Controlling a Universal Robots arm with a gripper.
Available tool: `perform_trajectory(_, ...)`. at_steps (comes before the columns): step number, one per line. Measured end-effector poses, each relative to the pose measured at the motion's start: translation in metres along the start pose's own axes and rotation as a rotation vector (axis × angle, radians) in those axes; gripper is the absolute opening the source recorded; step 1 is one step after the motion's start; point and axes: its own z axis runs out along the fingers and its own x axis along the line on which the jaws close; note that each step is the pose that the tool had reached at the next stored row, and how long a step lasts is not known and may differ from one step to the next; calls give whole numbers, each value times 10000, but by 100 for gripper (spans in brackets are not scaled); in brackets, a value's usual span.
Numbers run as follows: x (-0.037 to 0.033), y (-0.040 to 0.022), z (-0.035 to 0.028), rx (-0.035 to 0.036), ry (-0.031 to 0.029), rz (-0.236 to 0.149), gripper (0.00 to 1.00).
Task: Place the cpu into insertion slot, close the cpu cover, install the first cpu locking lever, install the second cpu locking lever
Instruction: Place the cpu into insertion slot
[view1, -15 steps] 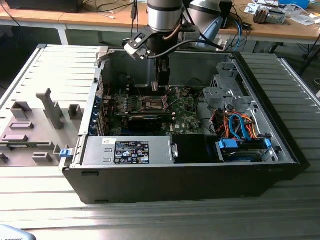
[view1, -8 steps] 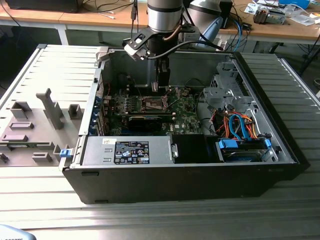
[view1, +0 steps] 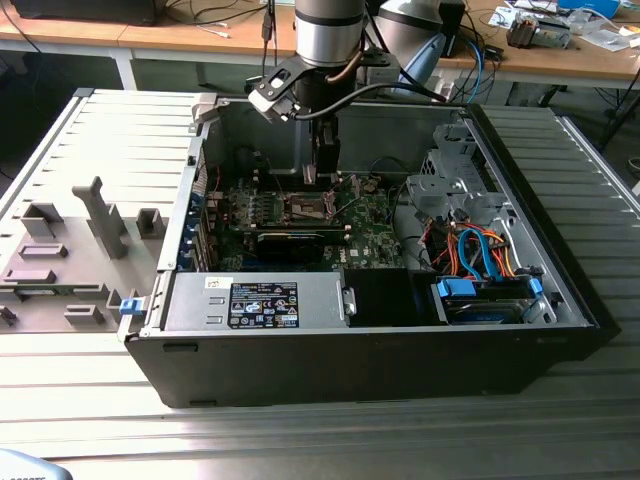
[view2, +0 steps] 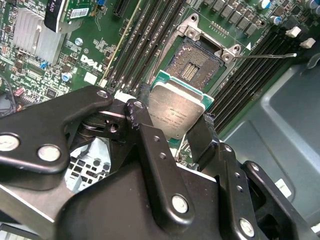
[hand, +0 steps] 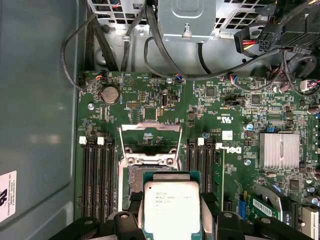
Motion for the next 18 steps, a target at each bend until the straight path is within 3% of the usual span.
perform_trajectory(18,3,-2,56,0,0,0,55)
